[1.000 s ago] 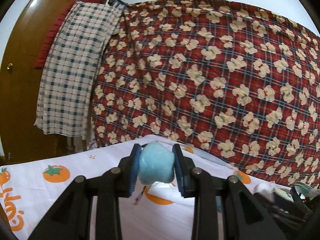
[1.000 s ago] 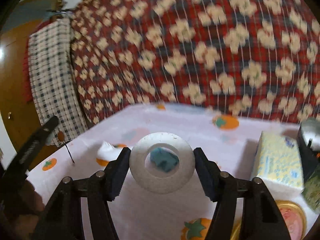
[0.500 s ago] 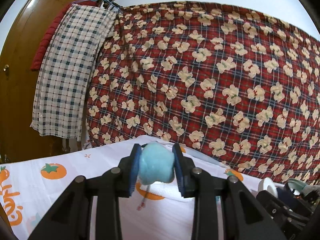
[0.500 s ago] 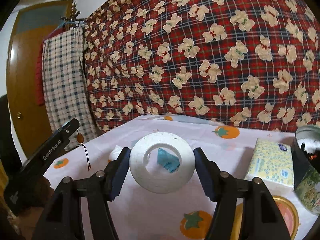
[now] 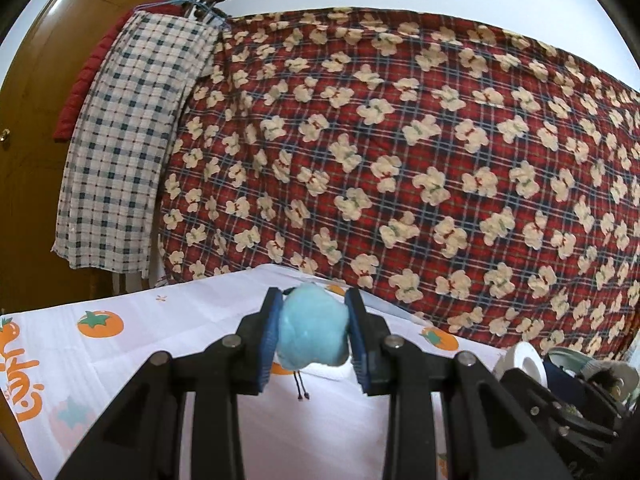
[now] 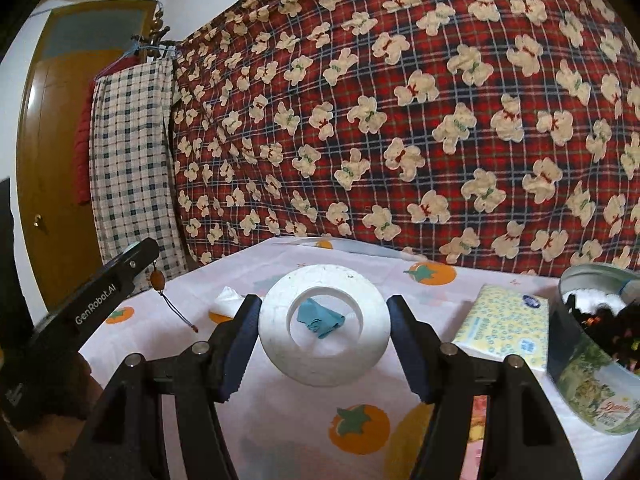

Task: Organize soft objects
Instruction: 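Lift the white roll and blue pouch with both grippers, then carry the white roll and blue pouch over the tin with both grippers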

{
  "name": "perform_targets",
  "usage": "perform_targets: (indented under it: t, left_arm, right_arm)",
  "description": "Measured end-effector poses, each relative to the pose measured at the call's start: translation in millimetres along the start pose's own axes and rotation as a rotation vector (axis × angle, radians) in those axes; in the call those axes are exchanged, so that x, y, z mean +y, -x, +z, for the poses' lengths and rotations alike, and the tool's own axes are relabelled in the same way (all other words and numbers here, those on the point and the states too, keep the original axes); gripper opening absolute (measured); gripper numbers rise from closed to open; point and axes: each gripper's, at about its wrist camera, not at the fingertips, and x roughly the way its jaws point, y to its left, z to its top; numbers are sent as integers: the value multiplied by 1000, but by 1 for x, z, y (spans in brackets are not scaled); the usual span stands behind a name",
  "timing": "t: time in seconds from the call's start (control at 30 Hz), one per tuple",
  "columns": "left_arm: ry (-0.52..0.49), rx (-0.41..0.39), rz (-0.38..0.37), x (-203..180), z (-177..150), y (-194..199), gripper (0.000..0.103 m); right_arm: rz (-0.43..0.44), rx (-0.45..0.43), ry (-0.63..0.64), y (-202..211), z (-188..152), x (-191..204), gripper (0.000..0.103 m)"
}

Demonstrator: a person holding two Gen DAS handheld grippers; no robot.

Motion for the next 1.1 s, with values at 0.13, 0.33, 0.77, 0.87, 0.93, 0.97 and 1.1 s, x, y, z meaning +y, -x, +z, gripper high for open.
perform_targets:
  t: [0.13,0.33,0.77,0.87,0.93,0.97,1.1]
  left_arm:
    - [-18,11,-17,-13,-3,5,31]
    - [-47,27,-46,-34,-8,12,31]
    - [-107,18,-120,-80,-10,32,31]
    - [-113,16,-133,-90,-11,36,31]
    - [-117,18,-150,-97,-11,38,31]
    - [-118,18,-156,-100,-11,39,31]
    - [-132,18,-189,-117,-13,43,31]
  right_arm:
    - [-10,-14,12,6,0,-3,66]
    - [-27,-34,25,18,-1,-10,66]
    - [-87,-69,-22,48,-1,-50,66]
    - [-106,-79,-20,54,-1,-60,66]
    - [-119,-82,-17,57,-2,-66,66]
    - [-131,-85,-18,60,-1,-71,66]
    - [-171,-92,-30,67,-1,-91,66]
